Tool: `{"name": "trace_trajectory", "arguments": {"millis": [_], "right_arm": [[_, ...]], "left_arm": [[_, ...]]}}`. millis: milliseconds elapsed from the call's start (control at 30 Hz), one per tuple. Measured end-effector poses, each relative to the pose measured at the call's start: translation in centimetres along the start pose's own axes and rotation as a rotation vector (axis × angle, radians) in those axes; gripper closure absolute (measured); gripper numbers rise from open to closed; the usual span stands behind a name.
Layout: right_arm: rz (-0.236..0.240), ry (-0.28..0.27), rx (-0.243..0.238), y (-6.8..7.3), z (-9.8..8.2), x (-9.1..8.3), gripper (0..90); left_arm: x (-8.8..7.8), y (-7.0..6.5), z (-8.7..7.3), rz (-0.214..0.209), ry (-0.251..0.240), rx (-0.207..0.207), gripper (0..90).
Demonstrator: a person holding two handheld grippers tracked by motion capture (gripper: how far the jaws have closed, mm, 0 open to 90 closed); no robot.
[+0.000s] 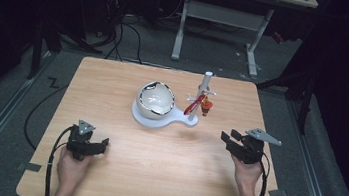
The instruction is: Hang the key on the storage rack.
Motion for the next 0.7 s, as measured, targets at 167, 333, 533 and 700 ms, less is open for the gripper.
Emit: {"name": "trace_trajectory", "arguments": {"millis": [167, 333, 533, 700], "right_arm": [[0.003, -0.007, 0.006, -0.1, -0.2, -0.4, 52.8], [0.0, -0.007, 0.007, -0.3, -0.6, -0.5, 52.8], [-0.004, -0.004, 0.012, -0.4, -1.1, -0.7, 52.8], [-0.007, -0.008, 0.017, -0.6, -1.5, -0.9, 52.9]], "left_arm": [[0.0, 0.0, 0.0, 0.0, 0.0, 0.0, 20.4], [0.0, 0.0, 0.0, 0.0, 0.0, 0.0, 20.4], [0.0, 0.0, 0.0, 0.0, 0.0, 0.0, 20.4], [0.0, 0.0, 0.0, 0.0, 0.0, 0.0, 20.4]]}}
Point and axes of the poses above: each handheld gripper's, and its own axes: x roughly forward along the jaws, z roughly out of its top, y roughly to its left, the point moved 10 cm from there along x, roughly forward along the jaws, and after that the axes turned 6 degrees about y, right-handed, at the moved point
